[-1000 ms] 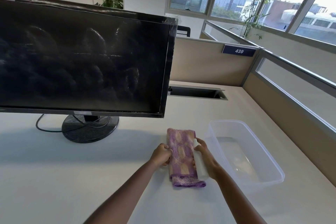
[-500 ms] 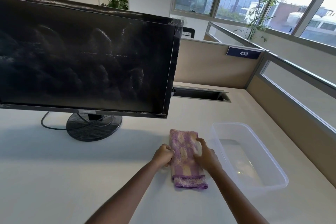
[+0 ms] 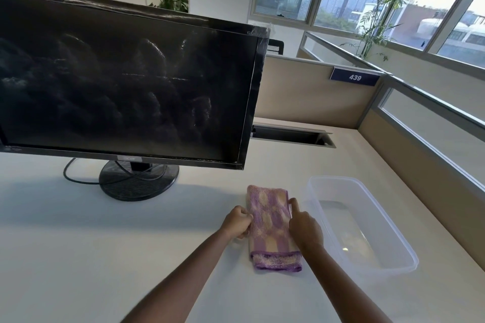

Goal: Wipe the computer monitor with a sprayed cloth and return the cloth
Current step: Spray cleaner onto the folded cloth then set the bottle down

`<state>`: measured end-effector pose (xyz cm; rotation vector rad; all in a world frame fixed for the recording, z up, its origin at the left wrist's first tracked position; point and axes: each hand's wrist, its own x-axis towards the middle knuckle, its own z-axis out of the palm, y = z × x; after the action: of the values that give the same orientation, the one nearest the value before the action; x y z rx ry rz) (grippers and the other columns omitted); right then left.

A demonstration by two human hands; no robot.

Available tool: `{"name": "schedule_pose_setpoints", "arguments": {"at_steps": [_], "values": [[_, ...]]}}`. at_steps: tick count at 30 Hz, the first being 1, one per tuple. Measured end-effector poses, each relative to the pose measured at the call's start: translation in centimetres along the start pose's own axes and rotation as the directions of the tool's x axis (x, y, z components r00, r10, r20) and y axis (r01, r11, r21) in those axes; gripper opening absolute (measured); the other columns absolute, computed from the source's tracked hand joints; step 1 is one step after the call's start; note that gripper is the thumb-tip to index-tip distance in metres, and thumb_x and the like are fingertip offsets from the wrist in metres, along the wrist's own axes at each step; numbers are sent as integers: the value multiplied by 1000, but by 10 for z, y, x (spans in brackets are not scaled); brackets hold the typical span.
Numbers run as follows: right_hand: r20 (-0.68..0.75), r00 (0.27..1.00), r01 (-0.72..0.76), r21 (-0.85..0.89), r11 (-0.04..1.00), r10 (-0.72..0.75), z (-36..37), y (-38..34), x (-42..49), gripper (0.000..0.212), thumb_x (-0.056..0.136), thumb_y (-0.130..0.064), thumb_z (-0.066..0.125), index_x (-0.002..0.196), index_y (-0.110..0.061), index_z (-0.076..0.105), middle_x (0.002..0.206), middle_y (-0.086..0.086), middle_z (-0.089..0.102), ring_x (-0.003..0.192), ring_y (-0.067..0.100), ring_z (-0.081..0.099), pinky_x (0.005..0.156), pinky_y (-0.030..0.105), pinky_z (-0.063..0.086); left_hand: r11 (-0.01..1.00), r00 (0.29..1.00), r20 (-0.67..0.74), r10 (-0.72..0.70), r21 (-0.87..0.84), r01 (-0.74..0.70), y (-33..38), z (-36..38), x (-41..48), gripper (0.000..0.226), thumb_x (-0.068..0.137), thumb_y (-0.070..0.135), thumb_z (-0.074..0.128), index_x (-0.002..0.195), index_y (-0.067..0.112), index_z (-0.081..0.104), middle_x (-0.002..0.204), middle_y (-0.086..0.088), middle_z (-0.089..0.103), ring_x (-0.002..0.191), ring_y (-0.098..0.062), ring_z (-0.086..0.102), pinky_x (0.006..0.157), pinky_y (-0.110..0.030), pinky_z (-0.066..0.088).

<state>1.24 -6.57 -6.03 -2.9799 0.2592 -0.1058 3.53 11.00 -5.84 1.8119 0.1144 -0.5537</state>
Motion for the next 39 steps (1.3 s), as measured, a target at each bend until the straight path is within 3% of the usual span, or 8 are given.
{"name": "schedule_pose_setpoints", "arguments": {"at_steps": [12,16,20,24,28,32,36,39], "values": [[129,973,-228,442,868,190,-22,-1,5,27,92,-15,47,116,-11,35,87,15,60,70,27,56,61,31,42,1000,1000,1,7,26,-7,3,3,4,1,91,14,42,92,14,41,78,-7,51,61,-17,46,53,-26,38],[573,818,-570,798,195,44,-54,-5,7,8,90,-11,43,90,-3,46,73,12,54,56,20,53,49,26,48,999,1000,7,-14,42,14,1,5,7,14,90,13,42,78,18,35,74,-4,45,56,-15,41,48,-24,33],[559,810,-576,697,-428,-180,-61,-10,-5,21,94,-16,44,98,0,56,89,17,65,73,23,67,55,28,59,1000,999,43,-24,0,24,0,8,8,9,88,10,43,86,14,35,69,-4,43,57,-16,42,50,-24,32],[510,815,-529,462,-712,-274,-41,-24,-24,34,71,-13,74,97,-2,55,75,18,68,49,21,67,37,22,52,998,998,46,-41,-40,42,-2,6,10,28,87,7,43,66,19,28,60,-3,37,49,-15,33,47,-23,24],[612,762,-633,633,-446,-213,-31,-25,-34,33,68,-17,67,96,-13,50,57,8,56,34,12,51,28,15,40,998,999,30,-36,-55,38,-2,4,10,33,89,8,43,64,22,25,59,-3,36,47,-14,32,47,-22,21],[512,855,-502,857,118,-80,-33,-19,-29,45,89,-10,47,126,-35,37,76,10,55,49,15,54,39,21,45,998,998,44,-33,-45,35,-3,3,9,33,92,11,42,64,22,27,59,-3,38,46,-14,34,47,-22,21],[305,952,-214,672,709,-2,-34,-18,-24,61,86,-12,56,138,-31,29,117,14,55,87,28,59,76,38,52,998,998,44,-44,-35,46,-2,5,8,30,92,12,41,66,21,31,59,-2,39,46,-15,35,48,-22,23],[217,976,-110,489,865,1,-29,-18,-26,63,86,-17,55,140,-30,26,88,13,61,70,24,57,63,32,47,997,998,43,-55,-43,56,-1,6,7,29,92,12,41,66,21,31,59,-2,38,47,-15,34,48,-22,23]]}}
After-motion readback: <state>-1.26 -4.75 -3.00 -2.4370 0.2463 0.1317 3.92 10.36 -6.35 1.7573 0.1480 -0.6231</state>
